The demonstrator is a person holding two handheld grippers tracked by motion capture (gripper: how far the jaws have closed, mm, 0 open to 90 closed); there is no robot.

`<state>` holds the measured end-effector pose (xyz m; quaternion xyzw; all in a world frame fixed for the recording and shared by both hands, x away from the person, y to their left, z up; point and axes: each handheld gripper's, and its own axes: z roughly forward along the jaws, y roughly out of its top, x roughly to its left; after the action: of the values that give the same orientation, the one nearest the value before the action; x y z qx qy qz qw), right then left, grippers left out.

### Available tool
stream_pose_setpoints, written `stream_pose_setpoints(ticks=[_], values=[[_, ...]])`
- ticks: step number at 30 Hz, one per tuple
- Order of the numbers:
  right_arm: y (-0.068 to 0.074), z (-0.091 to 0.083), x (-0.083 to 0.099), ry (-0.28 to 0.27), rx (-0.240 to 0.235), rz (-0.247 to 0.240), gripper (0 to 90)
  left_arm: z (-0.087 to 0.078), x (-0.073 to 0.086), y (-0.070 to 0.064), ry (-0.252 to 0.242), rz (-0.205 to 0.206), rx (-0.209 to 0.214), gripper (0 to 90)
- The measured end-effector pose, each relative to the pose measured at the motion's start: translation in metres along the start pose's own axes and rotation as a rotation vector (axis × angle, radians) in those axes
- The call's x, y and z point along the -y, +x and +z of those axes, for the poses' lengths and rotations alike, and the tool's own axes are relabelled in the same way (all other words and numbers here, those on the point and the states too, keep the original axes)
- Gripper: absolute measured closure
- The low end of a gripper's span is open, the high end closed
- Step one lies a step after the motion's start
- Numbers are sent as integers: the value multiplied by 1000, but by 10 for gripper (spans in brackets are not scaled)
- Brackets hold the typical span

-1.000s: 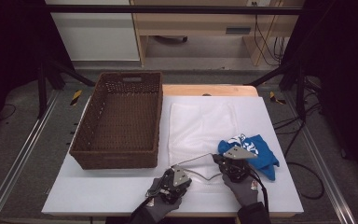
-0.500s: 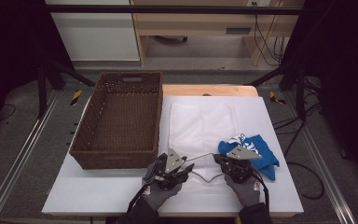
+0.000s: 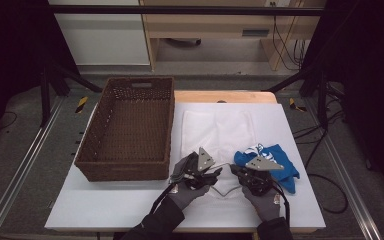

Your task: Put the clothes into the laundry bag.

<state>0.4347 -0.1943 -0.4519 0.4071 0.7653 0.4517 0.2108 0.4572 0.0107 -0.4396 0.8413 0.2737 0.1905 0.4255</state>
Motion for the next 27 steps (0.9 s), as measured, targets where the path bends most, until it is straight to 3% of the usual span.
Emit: stream_pose_setpoints(ticks=[4,13,17,22,27], values=[[0,0,0,1,-2,1,892,9,0,-1,20,11,-8,505],[3,2,0,10,-4,-2,888,13,0,0,53,9,4,876],[3,2,1,14,-3,-3,877,14,1,0,64,-2,22,890],[3,-8,4,-11,-3,19,758,11,0,4,52,-36,41,891],[3,-24,27,21,-28,37,809,10,-1,5,33,-56,42,891]])
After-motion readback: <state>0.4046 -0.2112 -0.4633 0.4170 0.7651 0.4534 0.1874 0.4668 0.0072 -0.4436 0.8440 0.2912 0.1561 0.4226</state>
